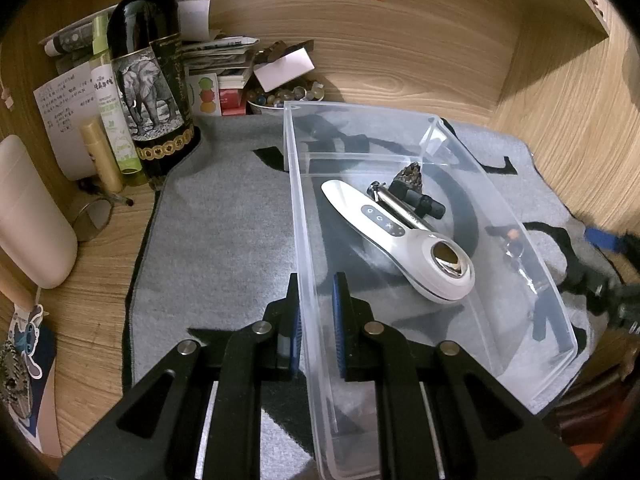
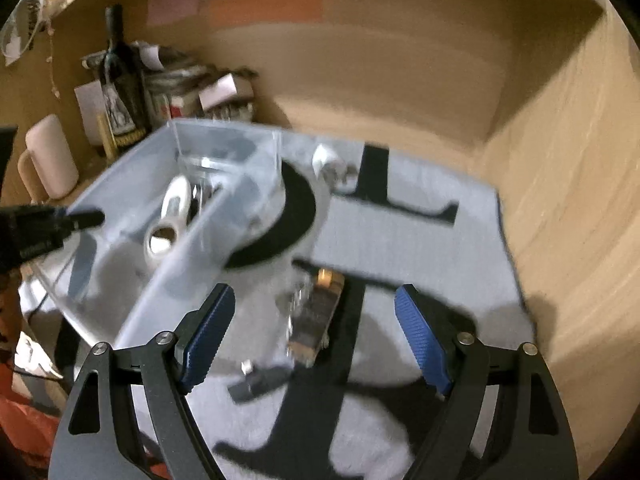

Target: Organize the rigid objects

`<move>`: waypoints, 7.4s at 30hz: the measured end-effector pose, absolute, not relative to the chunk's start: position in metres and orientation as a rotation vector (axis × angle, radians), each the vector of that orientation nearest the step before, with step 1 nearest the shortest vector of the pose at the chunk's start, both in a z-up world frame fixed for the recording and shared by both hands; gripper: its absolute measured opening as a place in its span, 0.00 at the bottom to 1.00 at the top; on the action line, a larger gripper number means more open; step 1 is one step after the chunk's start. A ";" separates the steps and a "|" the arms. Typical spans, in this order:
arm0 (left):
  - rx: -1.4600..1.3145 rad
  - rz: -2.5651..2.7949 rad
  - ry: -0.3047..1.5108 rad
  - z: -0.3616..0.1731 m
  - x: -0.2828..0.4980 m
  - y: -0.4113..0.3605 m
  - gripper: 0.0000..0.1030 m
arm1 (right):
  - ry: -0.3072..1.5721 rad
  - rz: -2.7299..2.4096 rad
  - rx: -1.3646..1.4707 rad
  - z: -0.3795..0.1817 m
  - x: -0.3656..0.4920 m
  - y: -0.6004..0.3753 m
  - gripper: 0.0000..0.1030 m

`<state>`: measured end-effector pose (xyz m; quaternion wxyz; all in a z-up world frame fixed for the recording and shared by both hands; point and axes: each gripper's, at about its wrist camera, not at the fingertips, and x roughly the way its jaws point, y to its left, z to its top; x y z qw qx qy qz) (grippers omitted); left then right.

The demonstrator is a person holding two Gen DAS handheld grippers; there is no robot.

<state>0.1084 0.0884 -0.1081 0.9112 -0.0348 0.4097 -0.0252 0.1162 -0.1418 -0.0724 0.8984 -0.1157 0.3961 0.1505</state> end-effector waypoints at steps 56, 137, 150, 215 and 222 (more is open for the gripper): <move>-0.060 -0.044 0.844 -0.109 0.109 0.086 0.12 | 0.643 0.496 -0.176 -0.037 0.141 -0.094 0.41; -0.067 -0.047 0.842 -0.107 0.109 0.088 0.12 | 0.922 0.244 -0.104 -0.124 0.158 -0.166 0.21; -0.068 -0.048 0.841 -0.108 0.108 0.088 0.12 | 0.795 0.277 -0.115 -0.080 0.145 -0.148 0.21; -0.073 -0.060 0.834 -0.108 0.106 0.090 0.12 | 0.901 0.319 -0.188 -0.116 0.143 -0.128 0.39; -0.069 -0.058 0.834 -0.108 0.106 0.090 0.12 | 0.958 0.324 -0.165 -0.133 0.151 -0.130 0.39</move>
